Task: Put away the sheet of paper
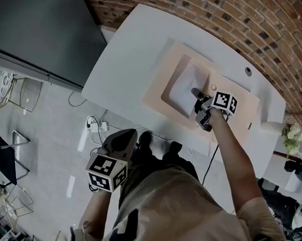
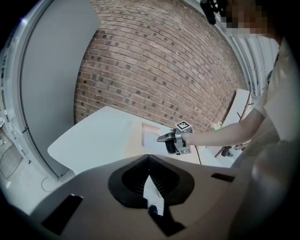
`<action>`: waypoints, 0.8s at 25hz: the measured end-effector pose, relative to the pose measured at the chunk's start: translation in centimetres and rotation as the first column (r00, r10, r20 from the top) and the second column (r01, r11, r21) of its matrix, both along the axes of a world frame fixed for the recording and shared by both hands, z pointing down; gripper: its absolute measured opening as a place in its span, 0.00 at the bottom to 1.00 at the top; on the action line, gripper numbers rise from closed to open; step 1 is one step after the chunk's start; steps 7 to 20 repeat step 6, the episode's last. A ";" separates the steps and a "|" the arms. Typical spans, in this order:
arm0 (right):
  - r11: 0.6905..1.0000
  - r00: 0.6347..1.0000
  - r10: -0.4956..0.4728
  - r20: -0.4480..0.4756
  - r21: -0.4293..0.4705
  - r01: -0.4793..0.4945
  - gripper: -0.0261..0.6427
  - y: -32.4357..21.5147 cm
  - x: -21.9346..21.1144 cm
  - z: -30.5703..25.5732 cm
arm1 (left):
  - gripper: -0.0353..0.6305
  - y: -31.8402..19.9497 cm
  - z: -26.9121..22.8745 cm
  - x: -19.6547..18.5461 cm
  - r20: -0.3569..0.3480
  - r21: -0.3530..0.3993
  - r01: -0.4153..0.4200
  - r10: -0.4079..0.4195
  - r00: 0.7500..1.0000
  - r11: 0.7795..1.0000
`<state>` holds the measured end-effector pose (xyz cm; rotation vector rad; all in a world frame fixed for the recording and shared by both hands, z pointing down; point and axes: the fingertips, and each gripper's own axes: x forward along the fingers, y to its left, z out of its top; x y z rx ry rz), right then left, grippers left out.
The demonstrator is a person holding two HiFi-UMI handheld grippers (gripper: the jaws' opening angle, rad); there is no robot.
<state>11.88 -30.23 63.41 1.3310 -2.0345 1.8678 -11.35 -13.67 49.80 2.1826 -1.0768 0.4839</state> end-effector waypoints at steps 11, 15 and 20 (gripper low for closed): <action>1.000 1.000 -0.002 -0.005 -0.002 0.002 0.07 0.0 0.1 0.1 | 0.07 -0.3 -0.1 -0.1 0.001 0.007 0.001 -0.001 1.000 1.000; 1.000 1.000 -0.002 -0.005 -0.002 0.002 0.07 0.0 0.1 0.1 | 0.07 -0.3 -0.1 -0.1 0.001 0.007 0.001 -0.001 1.000 1.000; 1.000 1.000 -0.002 -0.005 -0.002 0.002 0.07 0.0 0.1 0.1 | 0.07 -0.3 -0.1 -0.1 0.001 0.007 0.001 -0.001 1.000 1.000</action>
